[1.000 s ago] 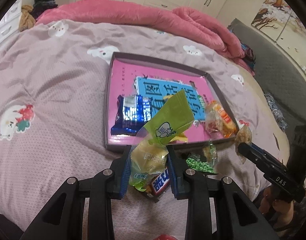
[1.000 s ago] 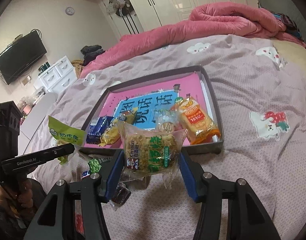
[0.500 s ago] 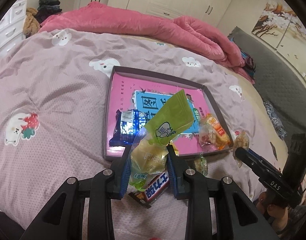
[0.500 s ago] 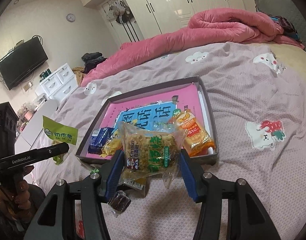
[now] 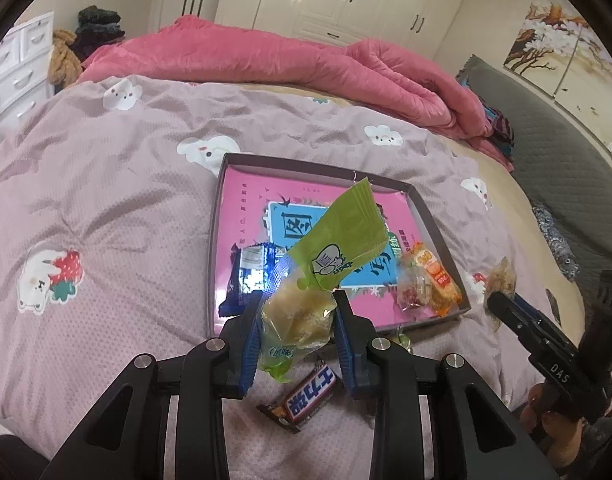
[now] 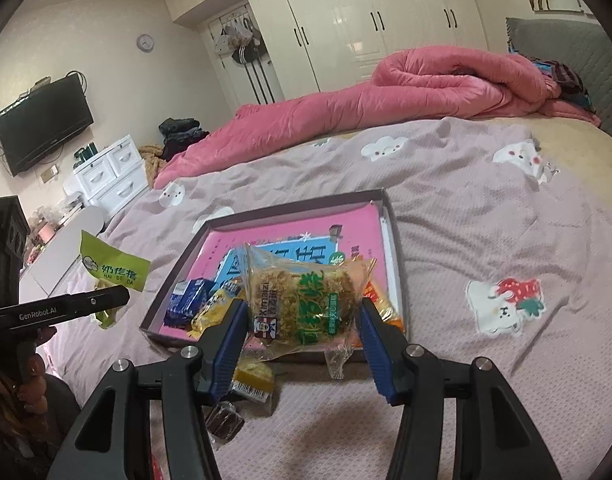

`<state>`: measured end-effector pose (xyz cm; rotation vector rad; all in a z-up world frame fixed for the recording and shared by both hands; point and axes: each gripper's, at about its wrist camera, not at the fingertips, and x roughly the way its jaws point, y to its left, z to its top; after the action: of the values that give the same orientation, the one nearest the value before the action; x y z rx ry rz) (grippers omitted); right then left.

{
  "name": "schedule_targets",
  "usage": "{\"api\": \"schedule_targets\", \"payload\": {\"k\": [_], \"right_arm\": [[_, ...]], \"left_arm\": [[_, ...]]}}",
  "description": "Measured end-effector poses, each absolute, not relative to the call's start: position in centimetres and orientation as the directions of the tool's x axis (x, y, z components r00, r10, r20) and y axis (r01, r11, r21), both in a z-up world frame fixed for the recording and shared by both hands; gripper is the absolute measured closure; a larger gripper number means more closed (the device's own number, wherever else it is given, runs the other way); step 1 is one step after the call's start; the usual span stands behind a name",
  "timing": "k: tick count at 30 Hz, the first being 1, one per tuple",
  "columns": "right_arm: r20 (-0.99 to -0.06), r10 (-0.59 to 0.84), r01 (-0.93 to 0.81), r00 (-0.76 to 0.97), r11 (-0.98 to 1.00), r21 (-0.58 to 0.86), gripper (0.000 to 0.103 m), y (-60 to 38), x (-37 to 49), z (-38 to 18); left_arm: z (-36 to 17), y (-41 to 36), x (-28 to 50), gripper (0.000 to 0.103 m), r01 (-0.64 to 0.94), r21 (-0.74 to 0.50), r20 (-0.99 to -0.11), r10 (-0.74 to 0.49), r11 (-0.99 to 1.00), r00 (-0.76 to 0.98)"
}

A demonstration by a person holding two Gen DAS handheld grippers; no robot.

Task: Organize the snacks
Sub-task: 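Lift the green bag and rice-cracker bag and carry both over the tray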

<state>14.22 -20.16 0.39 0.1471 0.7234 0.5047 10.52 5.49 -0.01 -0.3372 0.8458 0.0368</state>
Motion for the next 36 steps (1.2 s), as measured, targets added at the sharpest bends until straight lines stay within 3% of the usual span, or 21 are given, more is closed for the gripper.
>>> {"api": "schedule_targets", "payload": {"k": [36], "right_arm": [[-0.623,0.423,-0.329,0.658,0.905,0.268,0.047,-20.3,17.6,-1.0]], "left_arm": [[-4.0,4.7,16.0,0.07,-0.168,-0.239,-0.774,-0.083,0.956,0.627]]}}
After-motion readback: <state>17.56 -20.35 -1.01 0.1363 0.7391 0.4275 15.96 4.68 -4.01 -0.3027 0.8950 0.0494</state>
